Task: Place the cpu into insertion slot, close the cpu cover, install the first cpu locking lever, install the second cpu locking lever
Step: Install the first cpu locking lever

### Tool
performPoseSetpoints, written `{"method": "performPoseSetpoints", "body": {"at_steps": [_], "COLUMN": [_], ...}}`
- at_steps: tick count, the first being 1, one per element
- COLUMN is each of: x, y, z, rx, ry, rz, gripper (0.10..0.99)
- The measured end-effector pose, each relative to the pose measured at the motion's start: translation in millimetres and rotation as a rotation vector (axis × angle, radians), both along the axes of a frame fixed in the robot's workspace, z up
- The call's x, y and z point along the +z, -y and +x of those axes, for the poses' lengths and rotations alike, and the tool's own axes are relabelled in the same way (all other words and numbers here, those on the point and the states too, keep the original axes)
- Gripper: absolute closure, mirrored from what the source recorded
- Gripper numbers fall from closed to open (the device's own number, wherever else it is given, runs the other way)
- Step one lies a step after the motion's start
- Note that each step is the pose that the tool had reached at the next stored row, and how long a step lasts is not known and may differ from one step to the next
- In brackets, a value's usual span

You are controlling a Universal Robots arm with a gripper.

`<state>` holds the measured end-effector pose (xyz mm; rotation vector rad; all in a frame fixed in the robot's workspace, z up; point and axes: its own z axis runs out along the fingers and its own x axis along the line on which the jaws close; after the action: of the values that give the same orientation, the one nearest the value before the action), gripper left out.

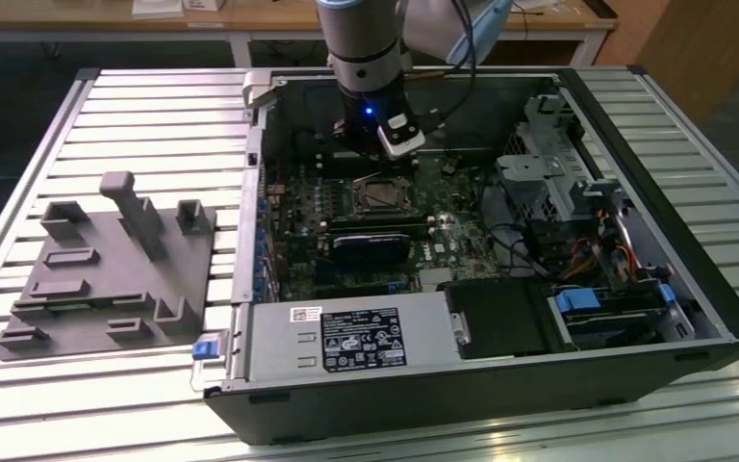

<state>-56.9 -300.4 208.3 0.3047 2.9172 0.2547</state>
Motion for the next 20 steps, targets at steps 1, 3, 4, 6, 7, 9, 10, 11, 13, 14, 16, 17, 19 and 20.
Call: {"method": "performPoseSetpoints", "body": {"at_steps": [1, 3, 4, 6, 7, 9, 10, 11, 13, 14, 16, 17, 19, 20], "x": [-0.2, -0.6, -0.9, -1.4, -1.7, -2.3, -2.5, -2.7, -2.9, -3.1, -3.5, -3.8, -4.9, -5.3], "y": [-0.4, -1.3, -1.7, -2.5, -2.8, -3.7, -4.1, -4.5, -5.2, -5.4, -5.5, -5.5, -5.5, -5.5], "z": [-0.7, -2.1, -2.8, -3.6, -3.8, -4.5, -4.9, -5.5, -6.6, -6.9, -6.9, -7.0, -7.0, -7.0], "rx": [-0.001, -0.004, -0.005, -0.007, -0.008, -0.01, -0.01, -0.011, -0.012, -0.013, -0.014, -0.015, -0.017, -0.018], "ry": [0.0018, 0.0058, 0.0077, 0.0108, 0.012, 0.0138, 0.0146, 0.0154, 0.0167, 0.0177, 0.0209, 0.0223, 0.0255, 0.0268], "rz": [-0.001, -0.004, -0.005, -0.009, -0.01, -0.012, -0.012, -0.012, -0.013, -0.013, -0.017, -0.02, -0.025, -0.027], "gripper": [0.98, 0.98, 0.98, 0.98, 0.98, 0.98, 0.98, 0.98, 0.98, 0.98, 0.98, 0.98, 0.98, 0.98]}}
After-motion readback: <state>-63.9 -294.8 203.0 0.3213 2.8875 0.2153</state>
